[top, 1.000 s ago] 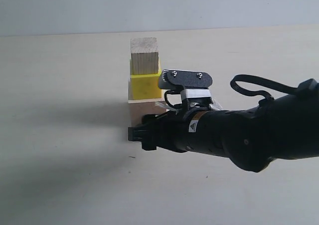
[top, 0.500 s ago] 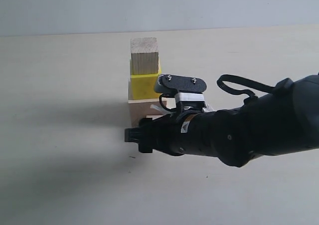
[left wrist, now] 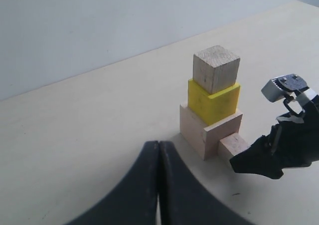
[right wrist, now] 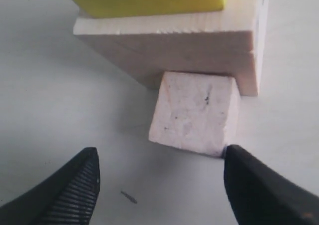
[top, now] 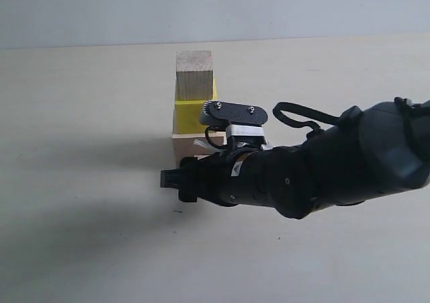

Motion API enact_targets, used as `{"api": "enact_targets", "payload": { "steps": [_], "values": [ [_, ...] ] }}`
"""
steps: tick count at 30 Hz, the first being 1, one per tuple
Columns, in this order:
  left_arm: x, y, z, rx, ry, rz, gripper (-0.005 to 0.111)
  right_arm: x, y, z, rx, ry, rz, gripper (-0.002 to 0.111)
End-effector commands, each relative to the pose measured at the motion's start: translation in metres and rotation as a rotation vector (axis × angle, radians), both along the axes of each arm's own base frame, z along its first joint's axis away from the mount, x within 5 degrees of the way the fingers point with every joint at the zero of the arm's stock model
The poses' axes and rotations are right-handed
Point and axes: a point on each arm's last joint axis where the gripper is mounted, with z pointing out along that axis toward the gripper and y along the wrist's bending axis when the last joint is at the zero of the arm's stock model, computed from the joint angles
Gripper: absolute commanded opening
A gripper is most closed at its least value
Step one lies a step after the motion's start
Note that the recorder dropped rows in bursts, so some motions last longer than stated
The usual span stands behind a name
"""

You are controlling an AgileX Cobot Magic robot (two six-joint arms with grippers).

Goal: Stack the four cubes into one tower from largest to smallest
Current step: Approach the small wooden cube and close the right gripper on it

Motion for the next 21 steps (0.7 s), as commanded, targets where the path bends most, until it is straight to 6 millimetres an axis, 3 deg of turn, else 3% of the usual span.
{"api": "enact_targets", "payload": {
  "steps": [1,16,21],
  "values": [
    [-0.0003,0.0001,0.0007,-0.012,-0.01,0.0,0.0,0.0018,0.0018,-0.0062,-0.013,-0.007,0.005,0.067],
    [-0.0003,0.0,0.0007,-0.013,-0.009,-0.001,0.0,0.0058,-0.0001,-0.0102,-0.004,-0.018,-0.064,0.062],
    [-0.0003,0.0,0.0007,-0.013,-0.009,-0.001,0.0,0.0067,-0.004,-0.0115,-0.05,-0.025,-0.077,0.046]
  ]
}}
